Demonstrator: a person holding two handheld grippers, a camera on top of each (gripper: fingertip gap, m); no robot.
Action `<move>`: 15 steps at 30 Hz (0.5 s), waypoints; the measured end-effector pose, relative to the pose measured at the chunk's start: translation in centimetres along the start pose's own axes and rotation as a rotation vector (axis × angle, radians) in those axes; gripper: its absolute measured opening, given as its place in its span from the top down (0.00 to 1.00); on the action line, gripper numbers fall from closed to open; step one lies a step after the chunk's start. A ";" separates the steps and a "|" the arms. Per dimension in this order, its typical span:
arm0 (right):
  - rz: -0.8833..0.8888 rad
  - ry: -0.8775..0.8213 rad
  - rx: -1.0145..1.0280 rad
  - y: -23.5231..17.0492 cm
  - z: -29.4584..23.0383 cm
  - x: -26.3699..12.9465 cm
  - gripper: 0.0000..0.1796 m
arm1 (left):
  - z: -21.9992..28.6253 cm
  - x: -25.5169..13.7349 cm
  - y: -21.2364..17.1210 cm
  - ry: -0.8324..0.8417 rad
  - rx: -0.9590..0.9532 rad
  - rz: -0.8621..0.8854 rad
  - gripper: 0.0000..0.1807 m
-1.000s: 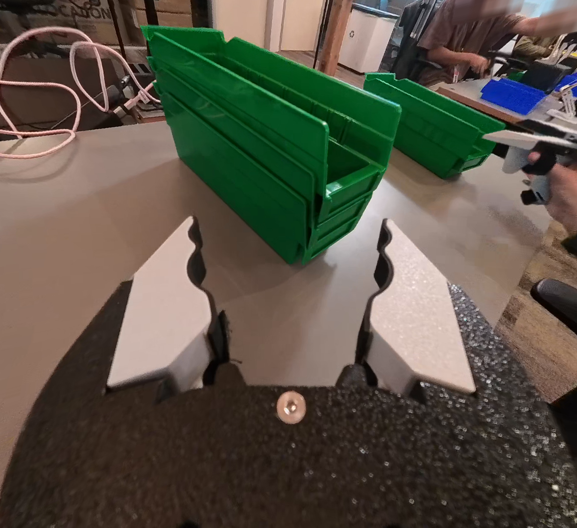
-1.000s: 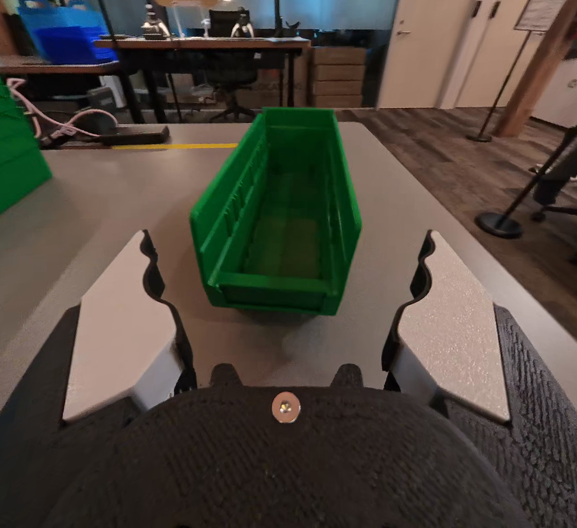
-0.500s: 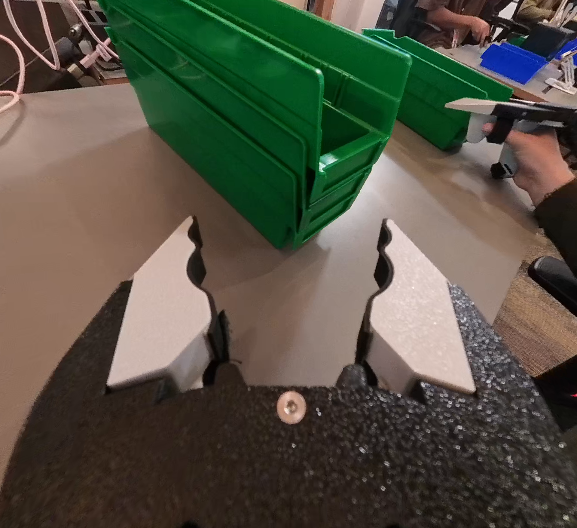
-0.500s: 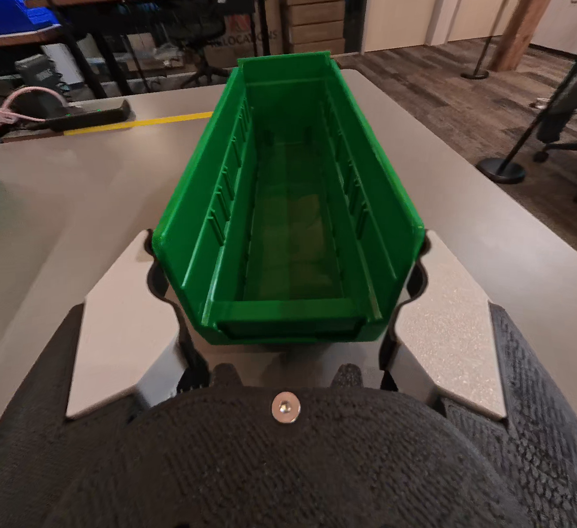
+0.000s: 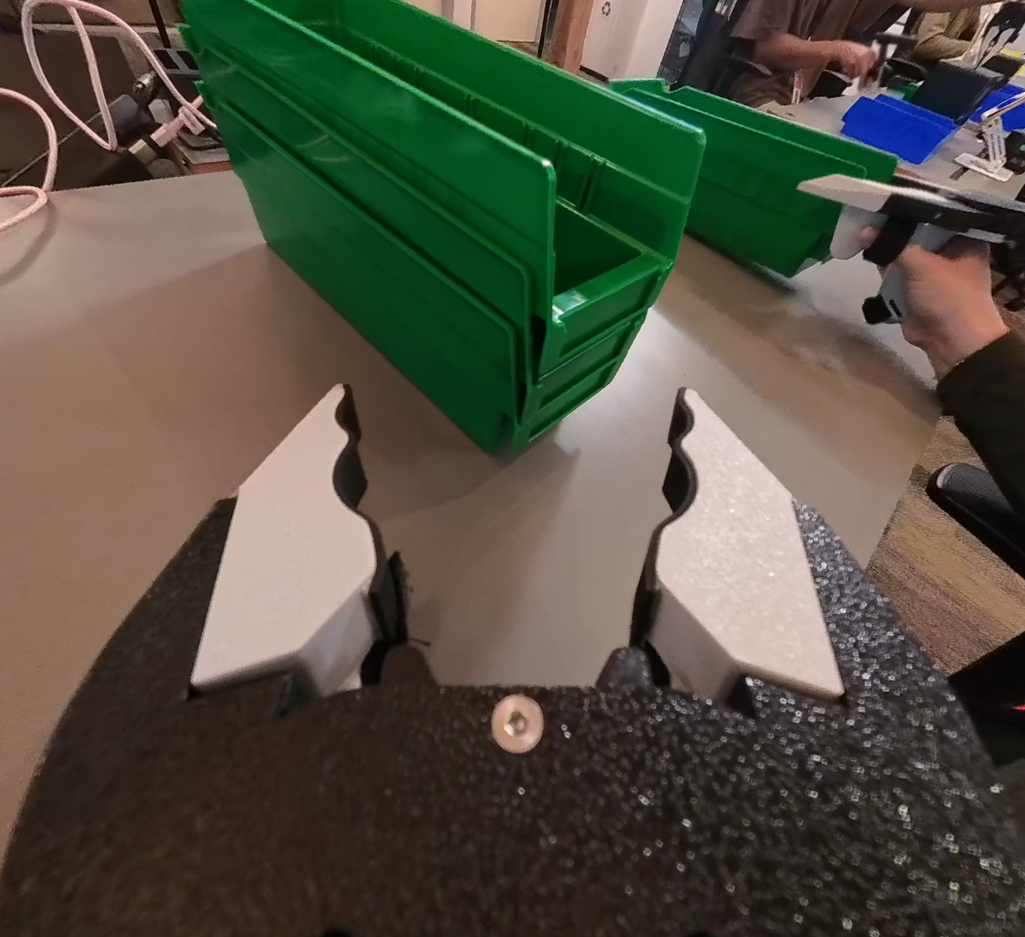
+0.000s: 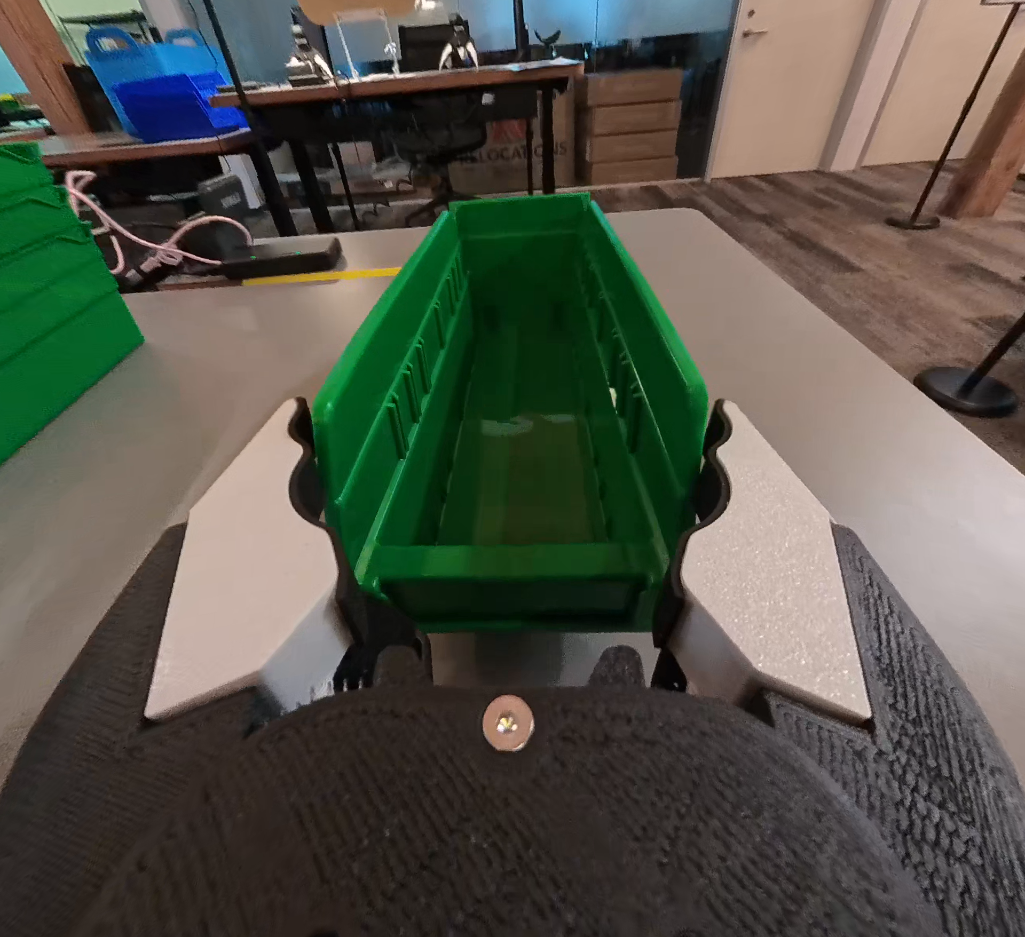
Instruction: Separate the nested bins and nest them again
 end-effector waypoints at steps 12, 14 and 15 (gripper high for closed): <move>-0.215 0.124 0.031 -0.9 -3.0 -2.3 0.11 | 0.2 -0.7 0.6 -0.011 -0.001 0.028 0.39; -0.226 0.109 -0.022 1.1 -3.1 -3.0 0.11 | 0.2 -0.9 0.8 -0.010 0.002 0.034 0.39; -0.226 0.115 -0.051 2.4 -3.2 -3.0 0.11 | 0.3 -0.9 0.8 -0.012 0.001 0.038 0.39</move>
Point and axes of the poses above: each gripper's, where its closed fingertips meet, x out along the fingers, y out of its top, z = x × y across the jaws, the point moved 9 cm from there along -x, back along the fingers, and after that the axes turned 9 degrees about y, right-handed, at the moved point
